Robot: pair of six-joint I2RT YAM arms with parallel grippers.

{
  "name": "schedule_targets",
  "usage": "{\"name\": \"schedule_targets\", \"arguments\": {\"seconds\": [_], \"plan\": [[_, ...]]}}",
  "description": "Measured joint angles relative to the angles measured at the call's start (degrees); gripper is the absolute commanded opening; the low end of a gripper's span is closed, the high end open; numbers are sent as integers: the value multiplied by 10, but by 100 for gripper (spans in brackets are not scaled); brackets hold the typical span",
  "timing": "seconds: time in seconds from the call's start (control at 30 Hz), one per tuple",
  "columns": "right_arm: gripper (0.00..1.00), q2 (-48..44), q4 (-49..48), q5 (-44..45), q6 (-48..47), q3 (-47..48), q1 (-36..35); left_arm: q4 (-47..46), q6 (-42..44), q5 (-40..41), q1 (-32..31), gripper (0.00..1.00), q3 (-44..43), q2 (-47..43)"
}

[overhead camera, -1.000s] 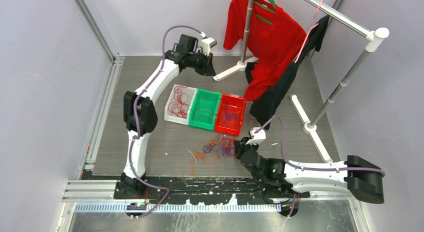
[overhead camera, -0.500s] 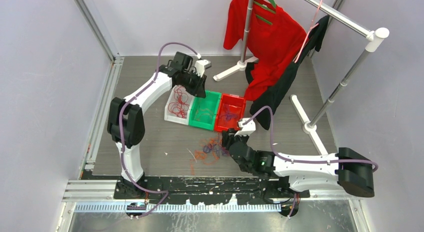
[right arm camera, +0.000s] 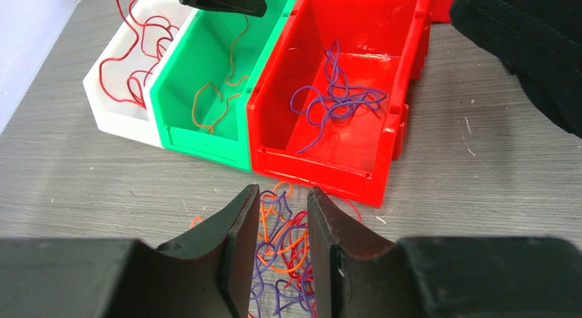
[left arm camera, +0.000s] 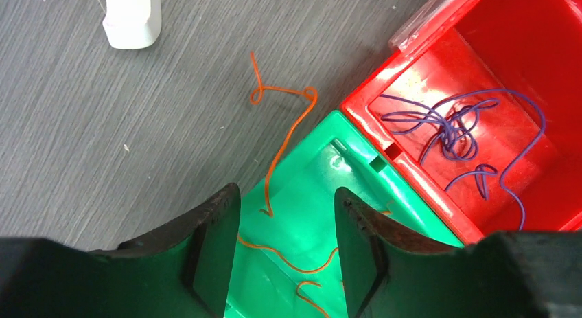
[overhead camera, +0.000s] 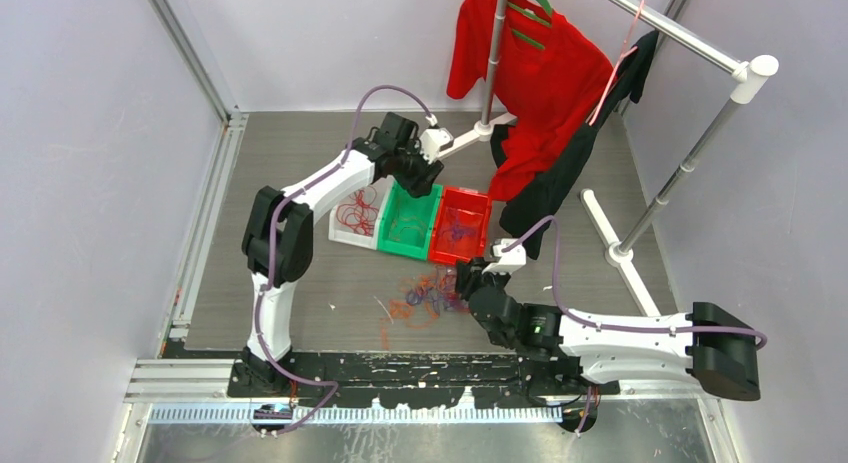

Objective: Untangle the cables

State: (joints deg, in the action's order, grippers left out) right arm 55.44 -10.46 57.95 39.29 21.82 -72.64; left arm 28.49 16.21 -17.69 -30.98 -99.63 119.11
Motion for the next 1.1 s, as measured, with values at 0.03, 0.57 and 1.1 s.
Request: {"name": "schedule_targets", "arguments": {"seconds": [0.03,0.57,1.1], "plan": [[36,-3,3,2,2,-2,0,-4,8,4,-2,50,-5,5],[25,-22,23,16,23,-11,0,-33,53,52,-9,0,-4,10],[21,-38,33,26,43,-19,0,-36,-5,44,9,0,2,-13]]}}
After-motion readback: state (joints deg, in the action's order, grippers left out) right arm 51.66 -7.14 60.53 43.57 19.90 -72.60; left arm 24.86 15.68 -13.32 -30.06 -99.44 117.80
